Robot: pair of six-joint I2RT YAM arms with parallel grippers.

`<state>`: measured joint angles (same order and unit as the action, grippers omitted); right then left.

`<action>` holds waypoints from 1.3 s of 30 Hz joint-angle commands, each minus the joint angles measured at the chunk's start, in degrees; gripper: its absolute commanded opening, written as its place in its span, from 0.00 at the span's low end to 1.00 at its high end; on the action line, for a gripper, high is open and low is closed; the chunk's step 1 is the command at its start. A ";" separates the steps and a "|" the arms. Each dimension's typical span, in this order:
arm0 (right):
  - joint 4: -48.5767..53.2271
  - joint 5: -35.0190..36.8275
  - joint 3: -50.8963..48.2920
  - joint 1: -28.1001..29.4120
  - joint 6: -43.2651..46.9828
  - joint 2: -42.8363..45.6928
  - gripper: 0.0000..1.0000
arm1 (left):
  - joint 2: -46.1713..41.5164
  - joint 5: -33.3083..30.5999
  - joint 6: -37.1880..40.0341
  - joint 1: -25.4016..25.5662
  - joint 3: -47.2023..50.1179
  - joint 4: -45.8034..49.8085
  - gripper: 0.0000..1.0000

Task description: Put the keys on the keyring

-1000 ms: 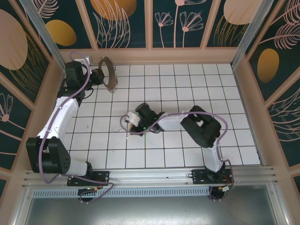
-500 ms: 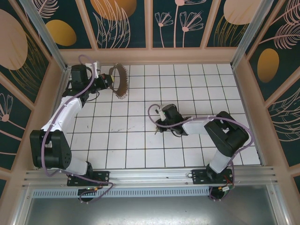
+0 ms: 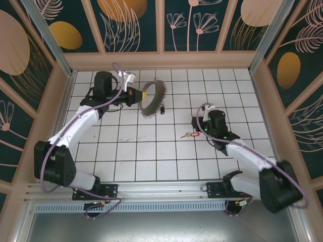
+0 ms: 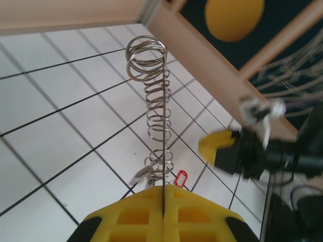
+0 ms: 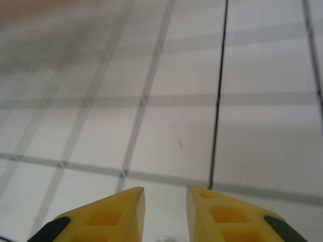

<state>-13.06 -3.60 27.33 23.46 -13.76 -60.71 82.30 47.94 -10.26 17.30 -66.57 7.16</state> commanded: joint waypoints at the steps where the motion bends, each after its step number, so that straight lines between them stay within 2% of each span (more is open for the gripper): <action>1: -6.77 -5.30 1.09 -0.42 7.17 7.09 0.30 | -4.90 5.17 11.27 1.74 -3.46 2.78 0.00; 3: -9.21 -7.21 1.24 -0.44 10.66 10.09 0.32 | -5.90 5.06 15.06 2.42 -4.61 5.32 0.00; 6: -9.84 -15.35 2.27 -0.43 17.94 11.82 0.32 | -6.88 4.59 18.30 3.57 -6.38 7.54 0.00; 11: -9.13 -23.08 5.11 0.56 21.32 10.19 0.26 | -9.12 2.26 24.17 4.41 -8.14 10.60 0.00; 13: -9.14 -22.06 5.61 3.41 25.22 9.36 0.25 | -9.35 1.53 26.37 4.41 -9.74 13.23 0.00; 18: -13.55 -11.17 4.03 14.16 37.95 7.34 0.20 | -7.03 -3.51 28.52 4.48 -15.90 22.62 0.00; 25: -21.30 -10.04 3.28 16.14 37.38 2.50 0.20 | 1.45 -19.37 29.75 9.41 -29.94 41.18 0.00; 30: -25.91 -9.51 1.96 17.68 37.06 0.32 0.18 | 6.50 -26.19 28.94 13.24 -39.37 48.93 0.00; 39: -31.82 -7.11 0.38 20.84 34.09 -3.55 0.17 | 15.08 -30.65 28.20 18.22 -54.54 58.86 0.00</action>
<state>-39.31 -12.25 28.62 43.24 21.91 -63.48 96.29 19.66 17.96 34.83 -117.45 61.39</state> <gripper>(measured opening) 0.172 0.051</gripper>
